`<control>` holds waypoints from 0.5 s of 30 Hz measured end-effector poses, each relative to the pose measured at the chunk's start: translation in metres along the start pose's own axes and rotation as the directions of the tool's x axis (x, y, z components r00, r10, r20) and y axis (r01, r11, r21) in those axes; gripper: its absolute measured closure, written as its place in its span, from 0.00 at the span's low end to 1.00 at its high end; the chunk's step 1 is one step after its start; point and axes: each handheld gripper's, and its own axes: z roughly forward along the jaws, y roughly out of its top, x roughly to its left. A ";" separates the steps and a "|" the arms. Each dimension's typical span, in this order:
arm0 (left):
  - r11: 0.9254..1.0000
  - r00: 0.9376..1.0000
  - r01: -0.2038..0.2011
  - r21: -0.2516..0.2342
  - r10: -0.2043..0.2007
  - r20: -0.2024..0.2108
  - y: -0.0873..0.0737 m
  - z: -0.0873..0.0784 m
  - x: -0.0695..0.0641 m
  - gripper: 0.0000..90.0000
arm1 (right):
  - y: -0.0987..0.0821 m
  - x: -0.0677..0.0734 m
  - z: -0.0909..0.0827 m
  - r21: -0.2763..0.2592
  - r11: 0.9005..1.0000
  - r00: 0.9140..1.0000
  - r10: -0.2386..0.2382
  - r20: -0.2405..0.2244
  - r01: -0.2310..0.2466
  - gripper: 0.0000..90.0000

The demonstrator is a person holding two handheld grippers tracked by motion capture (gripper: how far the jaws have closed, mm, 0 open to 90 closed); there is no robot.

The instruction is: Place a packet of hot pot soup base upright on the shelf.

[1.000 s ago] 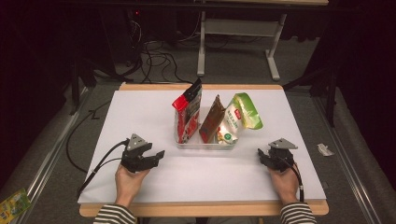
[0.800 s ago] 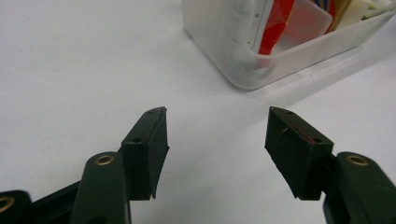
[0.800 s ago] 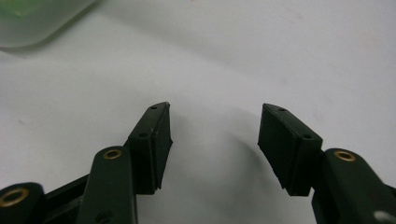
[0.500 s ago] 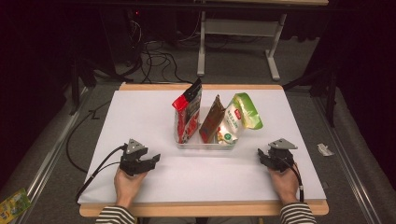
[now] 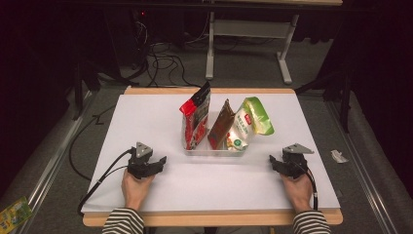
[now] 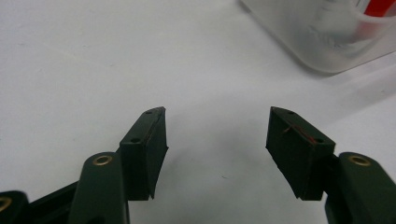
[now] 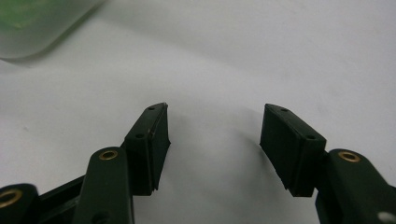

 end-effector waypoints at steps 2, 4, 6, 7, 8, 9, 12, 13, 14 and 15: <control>1.000 1.000 -0.002 0.003 0.002 -0.008 0.000 0.001 0.000 0.43 | 0.000 -0.001 -0.001 -0.012 1.000 1.000 0.005 -0.006 -0.005 0.47; 1.000 1.000 -0.012 0.006 0.012 -0.019 -0.001 0.003 0.000 0.42 | 0.000 -0.002 -0.002 -0.014 1.000 1.000 0.019 -0.014 -0.020 0.47; 1.000 0.999 -0.025 0.019 0.026 -0.042 -0.002 0.004 0.000 0.42 | -0.001 -0.003 -0.002 -0.016 1.000 1.000 0.025 -0.017 -0.026 0.47; 0.999 0.999 -0.024 0.024 0.025 -0.040 -0.002 0.005 0.000 0.42 | -0.001 -0.004 -0.003 -0.013 1.000 0.999 0.028 -0.019 -0.028 0.47; 0.999 0.999 -0.024 0.024 0.025 -0.042 -0.002 0.005 0.000 0.42 | -0.001 -0.004 -0.003 -0.013 1.000 0.999 0.027 -0.018 -0.028 0.47; 0.999 0.999 -0.024 0.022 0.025 -0.044 -0.002 0.004 0.000 0.42 | -0.001 -0.003 -0.003 -0.014 1.000 1.000 0.026 -0.017 -0.026 0.47; 0.999 0.998 -0.024 0.027 0.026 -0.049 -0.002 0.005 0.000 0.42 | -0.001 -0.004 -0.002 -0.011 0.999 0.999 0.030 -0.021 -0.030 0.47; 0.999 0.998 -0.024 0.030 0.026 -0.050 -0.002 0.006 0.000 0.41 | -0.001 -0.004 -0.003 -0.012 0.999 0.999 0.031 -0.023 -0.031 0.47; 0.999 0.998 -0.022 0.030 0.023 -0.051 -0.002 0.006 0.000 0.41 | -0.001 -0.004 -0.002 -0.014 0.999 0.999 0.032 -0.025 -0.033 0.47; 0.999 0.998 -0.022 0.031 0.024 -0.051 -0.002 0.006 0.000 0.41 | -0.001 -0.004 -0.002 -0.011 0.999 0.999 0.038 -0.025 -0.038 0.47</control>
